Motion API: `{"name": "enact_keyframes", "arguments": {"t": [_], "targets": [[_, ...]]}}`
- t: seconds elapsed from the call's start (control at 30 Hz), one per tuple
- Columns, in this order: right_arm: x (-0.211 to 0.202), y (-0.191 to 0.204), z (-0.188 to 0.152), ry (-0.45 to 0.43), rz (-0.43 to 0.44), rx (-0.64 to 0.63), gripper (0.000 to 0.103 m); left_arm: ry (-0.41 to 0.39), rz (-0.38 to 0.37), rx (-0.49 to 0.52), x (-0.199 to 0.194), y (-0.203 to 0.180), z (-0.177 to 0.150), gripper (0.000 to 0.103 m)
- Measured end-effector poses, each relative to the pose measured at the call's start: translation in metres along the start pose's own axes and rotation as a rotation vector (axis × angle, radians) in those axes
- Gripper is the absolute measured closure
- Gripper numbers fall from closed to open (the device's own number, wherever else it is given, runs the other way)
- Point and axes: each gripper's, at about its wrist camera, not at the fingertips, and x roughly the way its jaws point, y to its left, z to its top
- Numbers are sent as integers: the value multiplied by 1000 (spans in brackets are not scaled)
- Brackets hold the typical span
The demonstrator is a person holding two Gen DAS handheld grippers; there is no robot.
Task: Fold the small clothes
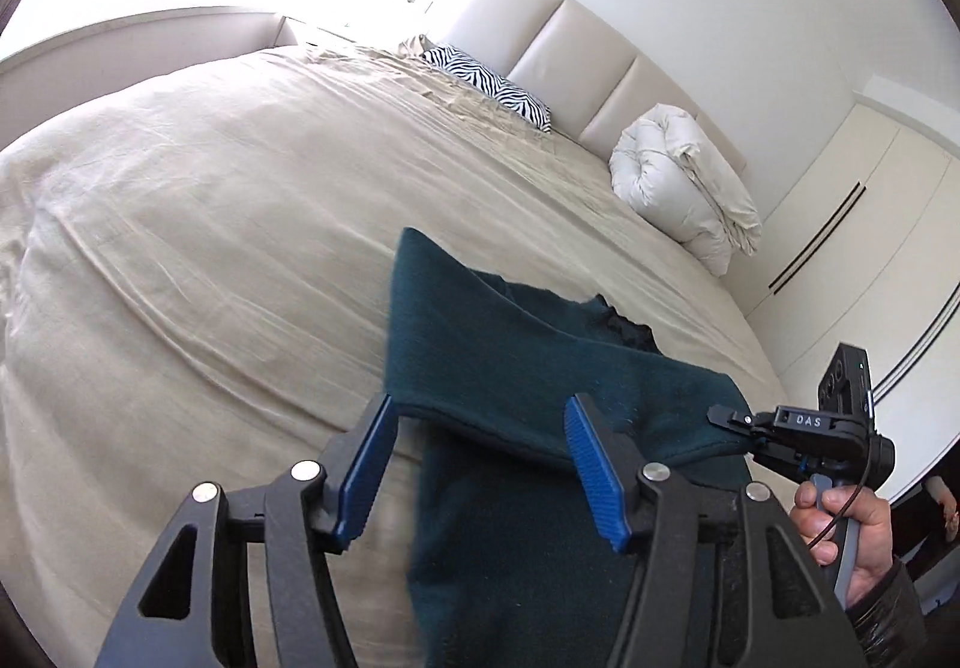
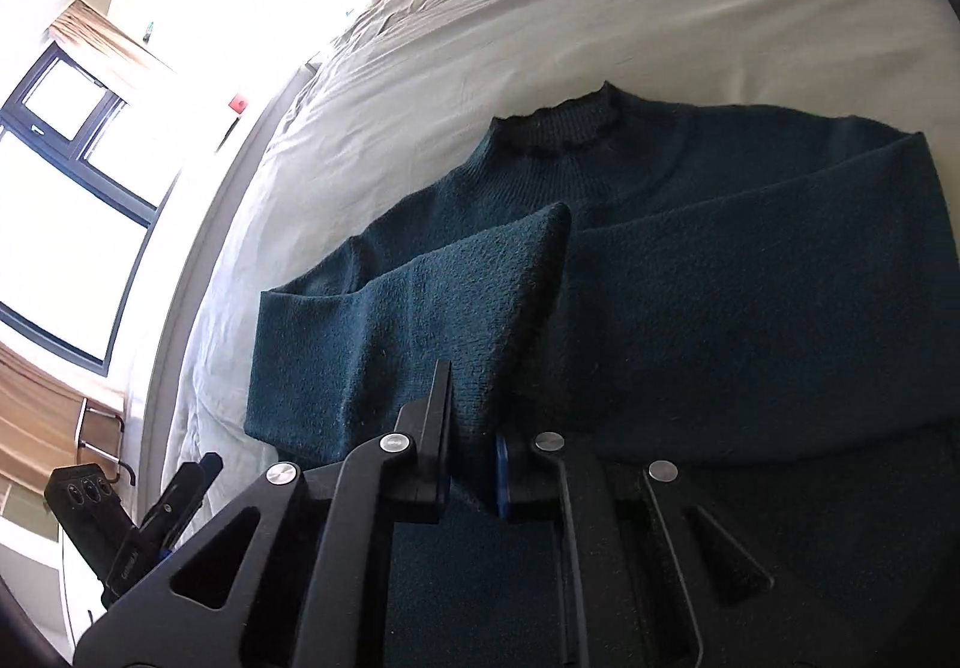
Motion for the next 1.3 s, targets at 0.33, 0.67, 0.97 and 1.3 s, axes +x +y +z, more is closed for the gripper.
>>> {"name": "enact_keyframes", "arguments": {"t": [0.33,0.67,0.97,1.3], "targets": [[-51,-40,31,-101,-8,35,94,-30,8,-56,-1,26,26,48],[-38,-113,38,-50,-109,133,94,38,-55,-49,32,15,34,58],[-8,-153,33,-18,-100,183,94,121,-119,6,82,-6,57,58],[3,-171,29,-16,-23,206,94,287,-235,-97,175,7,66,61]]}}
